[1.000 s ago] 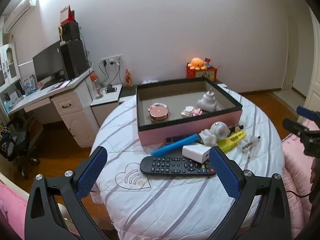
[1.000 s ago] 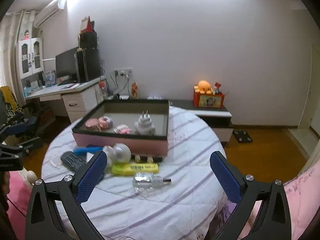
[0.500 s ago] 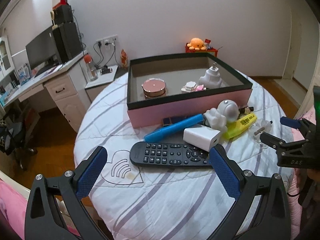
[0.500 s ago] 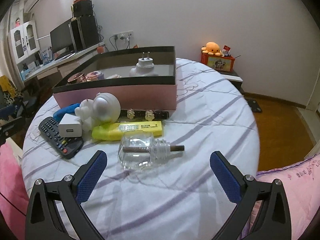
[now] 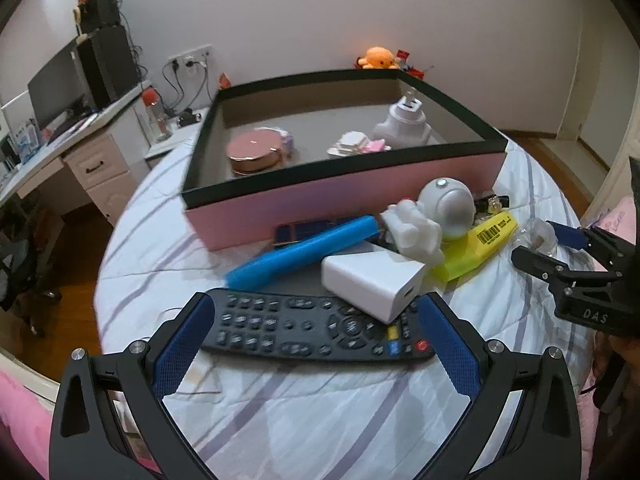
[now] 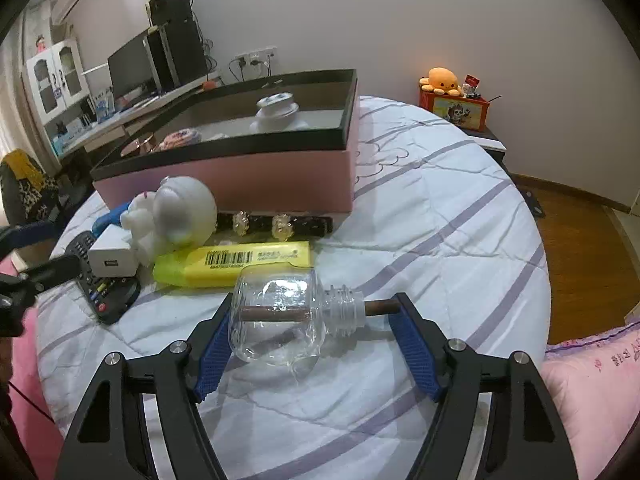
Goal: Organize rigid objects
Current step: 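Grasp the white charger cube with the left tool while the right tool grasps the glass bottle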
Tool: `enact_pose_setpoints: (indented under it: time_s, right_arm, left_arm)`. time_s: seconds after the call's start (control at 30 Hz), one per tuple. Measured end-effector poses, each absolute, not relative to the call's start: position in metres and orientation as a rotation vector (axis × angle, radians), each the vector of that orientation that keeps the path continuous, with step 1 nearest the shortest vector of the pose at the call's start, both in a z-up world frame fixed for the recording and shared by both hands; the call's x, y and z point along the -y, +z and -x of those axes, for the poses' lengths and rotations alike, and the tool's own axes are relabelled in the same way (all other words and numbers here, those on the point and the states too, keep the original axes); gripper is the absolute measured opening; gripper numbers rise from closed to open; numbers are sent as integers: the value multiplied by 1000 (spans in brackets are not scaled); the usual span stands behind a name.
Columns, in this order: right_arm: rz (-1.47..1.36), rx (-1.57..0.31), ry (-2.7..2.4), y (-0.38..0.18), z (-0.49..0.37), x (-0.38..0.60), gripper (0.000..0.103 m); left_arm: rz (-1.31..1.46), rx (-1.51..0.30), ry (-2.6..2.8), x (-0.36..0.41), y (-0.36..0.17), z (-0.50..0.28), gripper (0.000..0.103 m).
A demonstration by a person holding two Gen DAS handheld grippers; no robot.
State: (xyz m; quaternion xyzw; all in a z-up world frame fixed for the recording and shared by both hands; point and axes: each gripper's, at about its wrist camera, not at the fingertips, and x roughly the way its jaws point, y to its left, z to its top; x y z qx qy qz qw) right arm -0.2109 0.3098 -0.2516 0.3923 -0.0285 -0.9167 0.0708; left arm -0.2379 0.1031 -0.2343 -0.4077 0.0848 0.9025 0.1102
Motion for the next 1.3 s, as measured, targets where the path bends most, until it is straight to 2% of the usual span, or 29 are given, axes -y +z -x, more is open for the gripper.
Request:
enact_pose_setpoints:
  time_s: [0.3,0.47,0.5,0.57,0.6,0.7,1.3]
  right_arm:
    - [-1153,47,-2761,-252,213,-311,75]
    - [-1143,43,-2763,-253,214,-310,76]
    - [-1141,42,-2763,-253,214,-311,76]
    - [-1140,42,-2764,-253,215,-310,76]
    - [-1139,40,-2764,-254,217,-310,76]
    - [-1139,33,-2767,-255,217,-308,77]
    - [-1202,-19,-2795,-255,229,-301,79]
  left_arm:
    - [1241,-242,2623,-128,-248,258,103]
    - [1224,-237,2650,-129,-251,262,99]
    - [1216,-237,2645,-129,-251,262,96]
    - [1200,-211,2587,-127,-248,260,72]
    - [1211,-171,2538,-125,-248,260,65]
    - [1201,-213,2546,-122,-248,256,65]
    - [1183,-132,2564,-93,-246,256,65]
